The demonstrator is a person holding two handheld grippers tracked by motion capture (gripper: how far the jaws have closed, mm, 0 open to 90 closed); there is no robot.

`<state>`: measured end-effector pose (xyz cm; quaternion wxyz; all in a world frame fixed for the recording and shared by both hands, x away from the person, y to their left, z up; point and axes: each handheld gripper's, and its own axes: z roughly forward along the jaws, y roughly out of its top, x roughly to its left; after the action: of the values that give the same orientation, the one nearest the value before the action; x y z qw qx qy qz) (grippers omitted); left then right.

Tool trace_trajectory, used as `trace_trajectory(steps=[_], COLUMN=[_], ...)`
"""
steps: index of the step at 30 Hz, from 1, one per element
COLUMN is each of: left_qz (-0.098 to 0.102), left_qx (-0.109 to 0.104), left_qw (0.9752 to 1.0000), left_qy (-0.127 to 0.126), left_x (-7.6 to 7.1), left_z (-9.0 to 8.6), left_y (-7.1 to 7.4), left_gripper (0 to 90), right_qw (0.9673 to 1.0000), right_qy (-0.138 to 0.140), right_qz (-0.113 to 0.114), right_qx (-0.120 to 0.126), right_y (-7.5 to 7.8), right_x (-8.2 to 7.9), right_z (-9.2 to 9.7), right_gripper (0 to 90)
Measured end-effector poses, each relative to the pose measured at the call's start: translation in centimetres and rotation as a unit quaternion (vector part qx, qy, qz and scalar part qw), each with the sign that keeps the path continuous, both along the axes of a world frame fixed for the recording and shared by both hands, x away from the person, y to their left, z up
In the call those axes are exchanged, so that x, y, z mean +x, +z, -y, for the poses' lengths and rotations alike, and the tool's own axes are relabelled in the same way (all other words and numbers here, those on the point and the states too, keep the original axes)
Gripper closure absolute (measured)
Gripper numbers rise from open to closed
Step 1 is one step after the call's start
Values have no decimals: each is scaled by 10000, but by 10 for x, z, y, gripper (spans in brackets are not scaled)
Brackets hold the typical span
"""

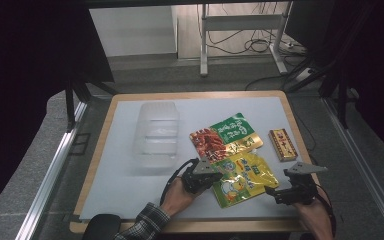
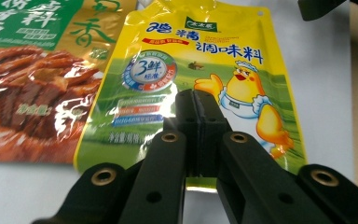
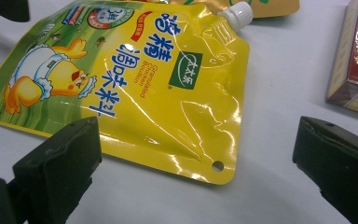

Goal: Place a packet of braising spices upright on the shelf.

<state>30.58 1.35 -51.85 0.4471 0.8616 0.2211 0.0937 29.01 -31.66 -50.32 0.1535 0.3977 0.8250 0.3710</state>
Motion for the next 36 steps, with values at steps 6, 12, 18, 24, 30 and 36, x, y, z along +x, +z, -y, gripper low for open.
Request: trace_trajectory(steps=[6,12,18,24,30,36], left_qz=[-100,-52,-116,-45,-85,-226], left_qx=[77,122,124,196,267,352], left_qw=[9999,9999,9998,9998,9996,9991], left_qy=[-14,9,48,24,22,37], left_x=[4,3,1,-2,-4,-7], left_z=[9,8,6,4,2,-6], left_y=[-10,-13,-15,-16,-17,-21], left_gripper=[900,900,900,900,900,900], right_qw=[10000,9994,9995,9979,9964,9925], right_qy=[21,58,45,13,91,93], right_qz=[-11,-296,-251,-568,-757,-979], right_qx=[15,170,161,313,382,722], right_y=[0,1,2,0,-3,-6], right_x=[0,1,1,5,8,17], right_z=[0,-1,1,1,-3,-5], right_gripper=[15,47,47,46,40,37])
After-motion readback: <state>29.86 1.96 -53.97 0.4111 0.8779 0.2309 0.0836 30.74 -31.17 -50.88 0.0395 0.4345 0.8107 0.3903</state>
